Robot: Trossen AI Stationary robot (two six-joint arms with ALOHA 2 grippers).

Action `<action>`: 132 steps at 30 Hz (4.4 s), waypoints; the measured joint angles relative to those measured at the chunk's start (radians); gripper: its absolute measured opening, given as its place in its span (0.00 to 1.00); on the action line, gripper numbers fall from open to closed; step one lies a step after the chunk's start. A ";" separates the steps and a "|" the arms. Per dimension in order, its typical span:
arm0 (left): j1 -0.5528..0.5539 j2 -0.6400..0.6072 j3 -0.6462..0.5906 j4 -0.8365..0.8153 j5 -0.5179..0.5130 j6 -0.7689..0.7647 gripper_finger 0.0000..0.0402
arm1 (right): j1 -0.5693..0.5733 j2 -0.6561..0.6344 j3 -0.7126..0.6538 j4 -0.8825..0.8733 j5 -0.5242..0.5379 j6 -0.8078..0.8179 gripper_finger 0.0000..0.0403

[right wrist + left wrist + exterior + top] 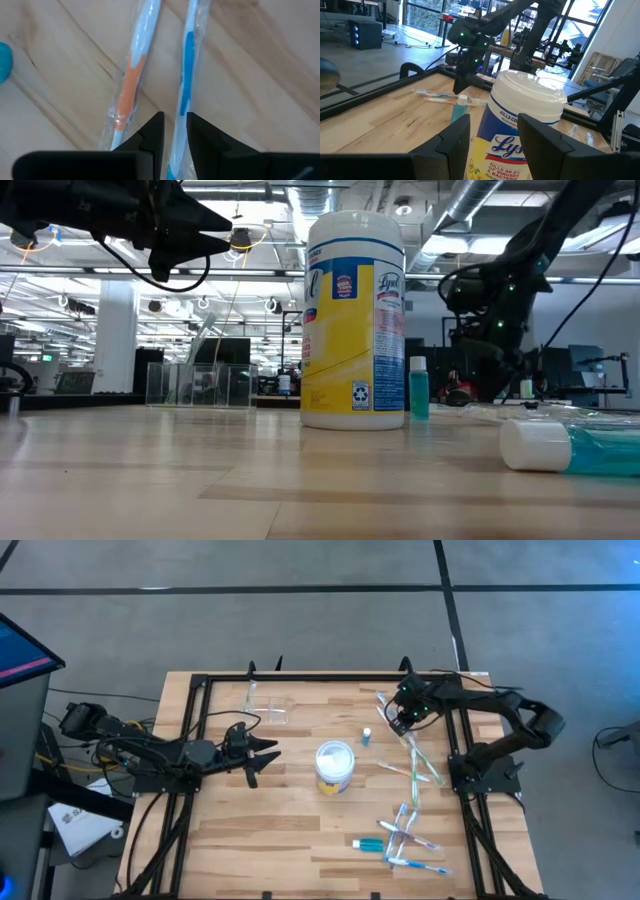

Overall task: Pick & Place toothbrushing station
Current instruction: Put the top blue toothbrush into the transparent organizer

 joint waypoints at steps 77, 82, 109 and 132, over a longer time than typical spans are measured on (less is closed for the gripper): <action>0.000 0.000 0.000 0.014 0.000 -0.001 0.40 | 0.092 -0.244 0.001 0.094 -0.004 0.034 0.00; 0.000 0.000 0.000 0.024 -0.001 -0.002 0.40 | 0.128 -0.286 0.001 0.159 -0.027 0.050 0.00; 0.015 0.000 0.000 0.215 -0.013 0.028 0.40 | 0.369 -0.331 0.001 0.614 -0.167 0.105 0.00; 0.139 0.299 0.075 0.622 0.143 0.053 0.40 | 0.550 -0.308 0.098 0.728 -0.182 0.089 0.00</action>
